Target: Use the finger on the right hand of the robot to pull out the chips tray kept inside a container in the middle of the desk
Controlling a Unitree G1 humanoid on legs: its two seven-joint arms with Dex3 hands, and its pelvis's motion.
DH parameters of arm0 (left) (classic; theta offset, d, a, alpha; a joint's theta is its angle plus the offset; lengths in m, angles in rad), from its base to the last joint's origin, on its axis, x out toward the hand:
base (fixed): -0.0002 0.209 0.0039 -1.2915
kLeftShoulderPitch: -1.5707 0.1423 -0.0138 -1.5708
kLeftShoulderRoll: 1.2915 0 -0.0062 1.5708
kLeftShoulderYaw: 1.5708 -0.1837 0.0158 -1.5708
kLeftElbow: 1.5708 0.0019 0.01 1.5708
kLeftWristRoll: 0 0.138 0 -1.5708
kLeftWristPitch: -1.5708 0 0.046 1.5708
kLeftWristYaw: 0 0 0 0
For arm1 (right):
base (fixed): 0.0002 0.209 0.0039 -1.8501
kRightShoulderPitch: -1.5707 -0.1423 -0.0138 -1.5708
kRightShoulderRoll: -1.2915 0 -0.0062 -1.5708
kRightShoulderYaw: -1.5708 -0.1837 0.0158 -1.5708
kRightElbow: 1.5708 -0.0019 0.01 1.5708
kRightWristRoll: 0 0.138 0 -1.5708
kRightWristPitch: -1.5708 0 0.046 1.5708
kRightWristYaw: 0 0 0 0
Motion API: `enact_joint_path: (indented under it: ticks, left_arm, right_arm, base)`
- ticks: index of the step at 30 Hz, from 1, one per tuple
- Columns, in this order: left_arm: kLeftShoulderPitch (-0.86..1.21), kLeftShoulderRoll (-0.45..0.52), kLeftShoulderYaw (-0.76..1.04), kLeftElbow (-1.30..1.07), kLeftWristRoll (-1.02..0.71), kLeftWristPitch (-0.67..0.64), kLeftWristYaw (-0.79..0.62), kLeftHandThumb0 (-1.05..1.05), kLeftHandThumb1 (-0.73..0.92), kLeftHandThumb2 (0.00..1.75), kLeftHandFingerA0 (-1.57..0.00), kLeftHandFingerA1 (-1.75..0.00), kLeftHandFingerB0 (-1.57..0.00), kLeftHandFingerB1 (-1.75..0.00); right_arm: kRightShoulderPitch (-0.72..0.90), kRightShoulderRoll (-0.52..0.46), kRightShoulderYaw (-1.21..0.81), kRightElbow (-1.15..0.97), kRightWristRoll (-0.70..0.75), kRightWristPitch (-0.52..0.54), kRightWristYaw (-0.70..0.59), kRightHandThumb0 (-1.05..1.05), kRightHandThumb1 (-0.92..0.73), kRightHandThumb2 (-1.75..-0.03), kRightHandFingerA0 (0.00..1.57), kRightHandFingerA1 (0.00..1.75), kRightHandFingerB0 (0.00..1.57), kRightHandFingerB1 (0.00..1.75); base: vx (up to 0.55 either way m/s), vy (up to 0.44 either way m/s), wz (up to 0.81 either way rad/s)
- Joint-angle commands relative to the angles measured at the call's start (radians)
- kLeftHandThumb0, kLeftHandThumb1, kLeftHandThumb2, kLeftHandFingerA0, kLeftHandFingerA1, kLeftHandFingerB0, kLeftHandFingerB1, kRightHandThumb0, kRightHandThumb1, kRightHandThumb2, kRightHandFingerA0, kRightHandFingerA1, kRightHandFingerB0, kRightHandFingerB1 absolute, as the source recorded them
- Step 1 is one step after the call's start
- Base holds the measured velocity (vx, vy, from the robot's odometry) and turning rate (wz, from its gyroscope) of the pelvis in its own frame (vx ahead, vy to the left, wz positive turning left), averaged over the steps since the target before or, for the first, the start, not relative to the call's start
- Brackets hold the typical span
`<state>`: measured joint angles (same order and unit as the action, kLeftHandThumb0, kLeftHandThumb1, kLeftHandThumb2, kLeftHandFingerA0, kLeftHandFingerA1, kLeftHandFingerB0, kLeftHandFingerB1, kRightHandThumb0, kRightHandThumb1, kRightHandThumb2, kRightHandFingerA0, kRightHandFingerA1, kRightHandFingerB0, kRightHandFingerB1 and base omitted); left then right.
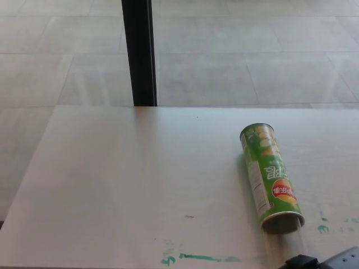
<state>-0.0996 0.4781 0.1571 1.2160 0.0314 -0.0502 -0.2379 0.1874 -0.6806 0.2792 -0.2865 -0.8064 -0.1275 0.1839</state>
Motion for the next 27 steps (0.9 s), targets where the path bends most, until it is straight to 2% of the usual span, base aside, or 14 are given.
enact_joint_path:
  ticks: [1, 3, 4, 7, 8, 9, 10, 12, 13, 14, 15, 17, 19, 27]
  left_arm:
    - [0.018, 0.081, 0.013, 0.031, -0.001, -0.003, -0.024, -0.49, 0.72, 0.61, -0.60, -0.65, -0.58, -0.56]
    - [0.012, 0.075, 0.030, 0.046, -0.018, -0.001, -0.021, -0.48, 0.70, 0.60, -0.58, -0.62, -0.64, -0.59]
    - [0.010, 0.075, 0.021, 0.055, -0.007, -0.008, -0.014, -0.47, 0.73, 0.61, -0.59, -0.60, -0.56, -0.53]
    - [0.006, 0.078, 0.014, 0.061, 0.000, -0.011, -0.016, -0.48, 0.70, 0.61, -0.61, -0.62, -0.58, -0.54]
    - [0.002, 0.073, 0.027, 0.065, -0.015, 0.004, -0.015, -0.47, 0.68, 0.60, -0.59, -0.63, -0.67, -0.67]
    - [0.003, 0.073, 0.029, 0.067, -0.015, 0.003, -0.015, -0.47, 0.68, 0.60, -0.59, -0.63, -0.67, -0.67]
    - [0.010, 0.078, 0.019, 0.061, -0.006, -0.010, -0.024, -0.49, 0.71, 0.61, -0.57, -0.62, -0.57, -0.54]
    - [0.013, 0.079, 0.018, 0.060, -0.005, -0.015, -0.024, -0.49, 0.73, 0.62, -0.60, -0.67, -0.57, -0.56]
    - [0.013, 0.079, 0.023, 0.061, -0.010, -0.017, -0.027, -0.49, 0.71, 0.61, -0.62, -0.66, -0.66, -0.64]
    - [0.011, 0.080, 0.022, 0.051, -0.011, -0.006, -0.032, -0.45, 0.74, 0.61, -0.55, -0.61, -0.55, -0.56]
    - [0.010, 0.081, 0.021, 0.050, -0.011, -0.003, -0.033, -0.49, 0.70, 0.61, -0.59, -0.64, -0.63, -0.61]
    - [0.008, 0.081, 0.021, 0.063, -0.008, -0.007, -0.030, -0.49, 0.71, 0.61, -0.58, -0.62, -0.60, -0.58]
    - [0.010, 0.081, 0.018, 0.068, -0.002, -0.015, -0.022, -0.52, 0.69, 0.61, -0.63, -0.66, -0.65, -0.60]
    - [0.010, 0.081, 0.022, 0.065, -0.009, -0.016, -0.031, -0.50, 0.72, 0.62, -0.58, -0.65, -0.56, -0.56]
  right_arm:
    - [0.067, -0.027, -0.002, -0.030, 0.043, -0.029, 0.068, -0.20, -0.47, -0.62, 1.00, 1.19, 0.47, 0.47]
    - [0.090, -0.033, -0.015, -0.036, 0.038, -0.052, 0.034, -0.21, -0.44, -0.61, 1.01, 1.16, 0.48, 0.48]
    - [0.097, -0.036, -0.020, -0.042, 0.039, -0.053, 0.037, -0.20, -0.45, -0.60, 1.02, 1.16, 0.48, 0.48]
    - [0.106, -0.039, -0.029, -0.048, 0.048, -0.060, 0.043, -0.20, -0.45, -0.61, 1.00, 1.18, 0.47, 0.48]
    - [0.119, -0.042, -0.037, -0.066, 0.058, -0.044, 0.066, -0.21, -0.47, -0.62, 0.97, 1.20, 0.45, 0.47]
    - [0.118, -0.041, -0.038, -0.067, 0.057, -0.045, 0.068, -0.21, -0.47, -0.62, 0.97, 1.20, 0.45, 0.47]
    - [0.133, -0.041, -0.049, -0.073, 0.073, -0.056, 0.058, -0.19, -0.47, -0.61, 0.99, 1.21, 0.46, 0.47]
    - [0.150, -0.039, -0.060, -0.093, 0.074, -0.055, 0.061, -0.21, -0.47, -0.62, 1.00, 1.22, 0.46, 0.48]
    - [0.157, -0.039, -0.065, -0.098, 0.071, -0.063, 0.052, -0.20, -0.46, -0.62, 1.02, 1.21, 0.47, 0.48]
    - [0.163, -0.037, -0.069, -0.095, 0.067, -0.079, 0.029, -0.20, -0.44, -0.61, 1.05, 1.21, 0.49, 0.49]
    - [0.165, -0.035, -0.072, -0.095, 0.064, -0.084, 0.021, -0.21, -0.45, -0.62, 1.04, 1.22, 0.49, 0.50]
    - [0.171, -0.036, -0.078, -0.101, 0.063, -0.089, 0.023, -0.21, -0.45, -0.62, 1.03, 1.22, 0.48, 0.49]
    - [0.182, -0.037, -0.090, -0.101, 0.064, -0.100, 0.012, -0.20, -0.44, -0.60, 1.04, 1.20, 0.49, 0.49]
    - [0.203, -0.044, -0.113, -0.092, 0.080, -0.114, 0.040, -0.15, -0.51, -0.55, 0.96, 1.24, 0.48, 0.45]
  base:
    - [0.00, 0.000, 0.00]
    - [0.00, 0.000, 0.00]
    - [0.00, 0.000, 0.00]
    - [0.00, 0.000, 0.00]
    - [0.00, 0.000, 0.00]
    - [0.00, 0.000, 0.00]
    - [0.00, 0.000, 0.00]
    - [0.00, 0.000, 0.00]
    - [0.00, 0.000, 0.00]
    - [0.00, 0.000, 0.00]
    - [0.00, 0.000, 0.00]
    - [0.00, 0.000, 0.00]
    - [0.00, 0.000, 0.00]
    - [0.00, 0.000, 0.00]
